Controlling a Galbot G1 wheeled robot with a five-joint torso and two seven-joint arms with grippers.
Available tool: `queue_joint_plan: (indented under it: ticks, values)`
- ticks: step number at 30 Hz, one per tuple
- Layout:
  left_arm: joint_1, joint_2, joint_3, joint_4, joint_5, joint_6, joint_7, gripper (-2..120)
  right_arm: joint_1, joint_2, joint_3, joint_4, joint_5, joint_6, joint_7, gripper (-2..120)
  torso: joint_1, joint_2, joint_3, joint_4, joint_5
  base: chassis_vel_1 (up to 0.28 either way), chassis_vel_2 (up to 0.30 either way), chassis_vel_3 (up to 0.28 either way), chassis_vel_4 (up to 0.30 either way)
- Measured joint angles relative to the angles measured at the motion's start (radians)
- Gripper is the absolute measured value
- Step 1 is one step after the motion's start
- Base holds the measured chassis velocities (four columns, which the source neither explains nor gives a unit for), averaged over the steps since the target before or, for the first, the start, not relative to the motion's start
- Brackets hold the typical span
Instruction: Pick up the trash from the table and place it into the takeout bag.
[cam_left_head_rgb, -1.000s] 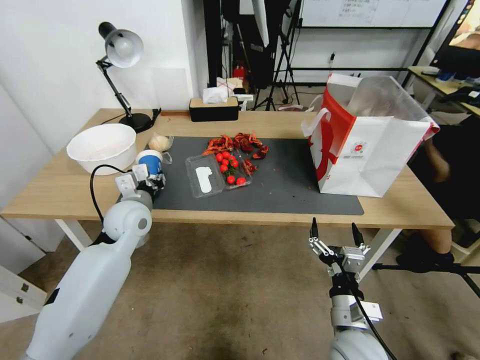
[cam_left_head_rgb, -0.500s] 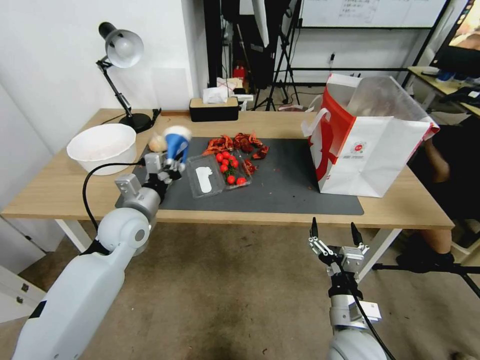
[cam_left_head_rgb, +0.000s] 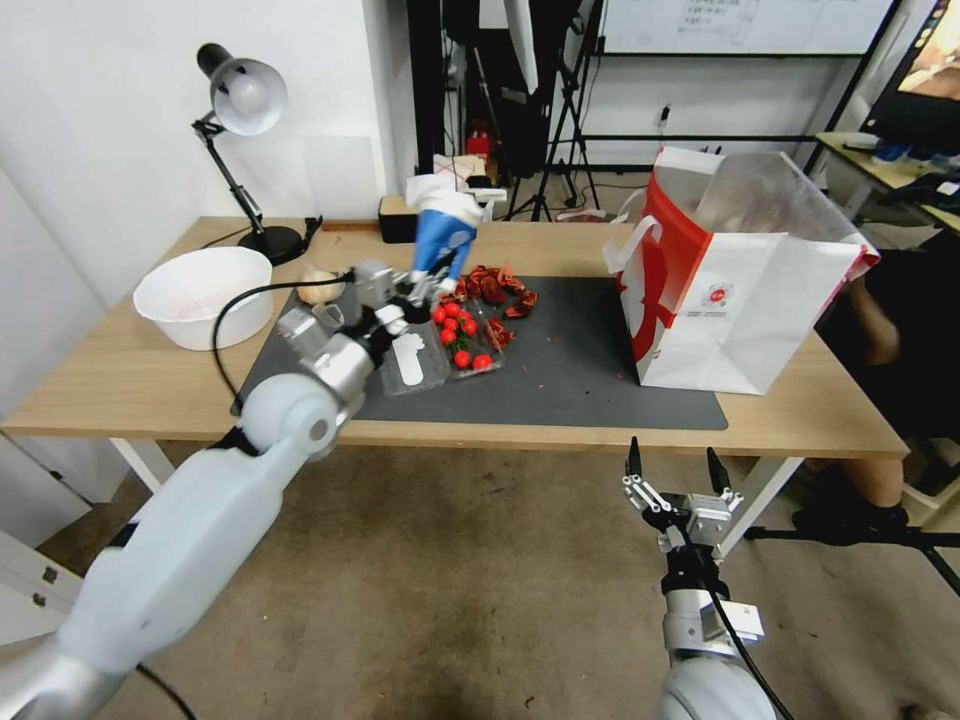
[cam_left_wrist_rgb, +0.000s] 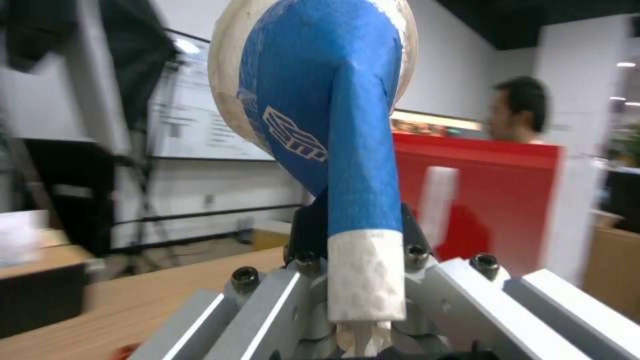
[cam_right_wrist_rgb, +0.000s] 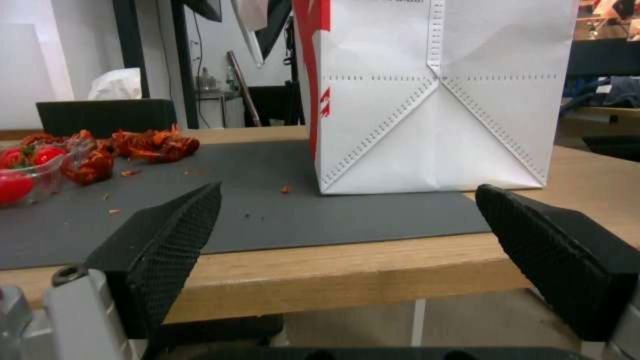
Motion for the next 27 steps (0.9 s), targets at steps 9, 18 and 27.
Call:
queue_joint_plan:
  ticks: [9, 18, 27]
  values:
    - [-0.349, -0.088, 0.293, 0.136, -0.11, -0.003, 0.018, 3, -0.003, 0.007, 0.009, 0.003, 0.001, 0.001, 0.002, 97, 0.0, 0.0, 0.0, 0.0002, -0.0001, 0.0, 0.0, 0.0, 0.0]
    - [-0.549, -0.202, 0.439, 0.25, -0.161, -0.001, 0.011, 3, -0.004, 0.014, 0.011, 0.001, 0.001, 0.001, 0.002, 100, 0.0, 0.0, 0.0, 0.0002, -0.0002, 0.0, 0.0, 0.0, 0.0]
    - [-0.695, -0.307, 0.547, 0.36, -0.195, -0.003, 0.008, 3, -0.009, 0.02, 0.01, -0.002, 0.0, 0.001, 0.002, 100, 0.0, 0.0, 0.0, 0.0001, -0.0003, 0.0, 0.0, 0.0, 0.0]
